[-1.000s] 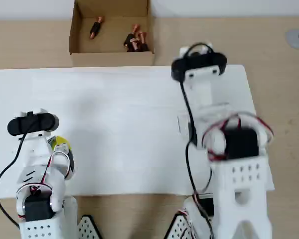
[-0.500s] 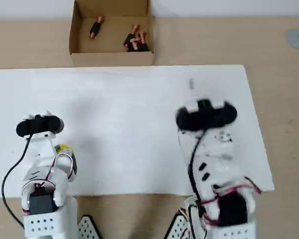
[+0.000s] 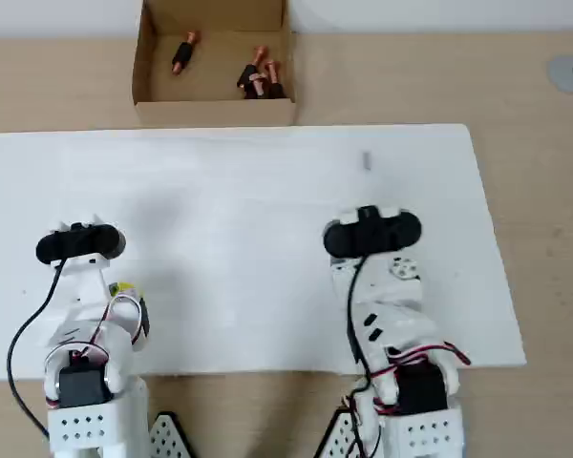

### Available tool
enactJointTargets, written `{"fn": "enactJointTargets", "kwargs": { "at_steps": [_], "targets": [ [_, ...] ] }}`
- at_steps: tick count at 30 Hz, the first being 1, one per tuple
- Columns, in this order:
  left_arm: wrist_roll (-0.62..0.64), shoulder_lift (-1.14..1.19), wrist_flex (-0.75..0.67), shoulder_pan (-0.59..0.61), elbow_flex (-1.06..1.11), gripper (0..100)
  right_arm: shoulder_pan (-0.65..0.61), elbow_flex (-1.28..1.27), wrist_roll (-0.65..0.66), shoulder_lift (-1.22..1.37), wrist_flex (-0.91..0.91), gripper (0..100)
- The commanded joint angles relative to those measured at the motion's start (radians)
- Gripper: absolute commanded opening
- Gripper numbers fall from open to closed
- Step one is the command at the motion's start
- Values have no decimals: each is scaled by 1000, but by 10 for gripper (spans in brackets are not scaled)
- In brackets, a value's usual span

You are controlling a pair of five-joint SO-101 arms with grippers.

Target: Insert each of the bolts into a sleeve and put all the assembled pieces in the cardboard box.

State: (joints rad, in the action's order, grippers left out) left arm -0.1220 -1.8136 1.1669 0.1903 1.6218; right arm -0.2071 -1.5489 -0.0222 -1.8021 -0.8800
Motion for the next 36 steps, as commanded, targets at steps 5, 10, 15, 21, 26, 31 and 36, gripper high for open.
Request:
{"fn": "enactJointTargets", "kwargs": {
  "at_steps": [5,10,15,21,26,31,36],
  "targets": [
    [-3,-8,-5,12,-3,9,16,-117,11,-117,23,10],
    [-3,-8,-5,12,-3,9,18,-139,11,-116,-8,10],
    [-3,-8,-5,12,-3,9,15,-139,11,-114,-101,10],
    [-3,-8,-5,12,-3,9,15,-133,11,-119,-212,10],
    [-3,-8,-5,12,-3,9,15,-133,11,-119,-212,10],
    [-3,-8,-5,12,-3,9,15,-133,11,-119,-212,10],
    [-3,-8,-5,12,-3,9,15,-133,11,-119,-212,10]
  ]
}}
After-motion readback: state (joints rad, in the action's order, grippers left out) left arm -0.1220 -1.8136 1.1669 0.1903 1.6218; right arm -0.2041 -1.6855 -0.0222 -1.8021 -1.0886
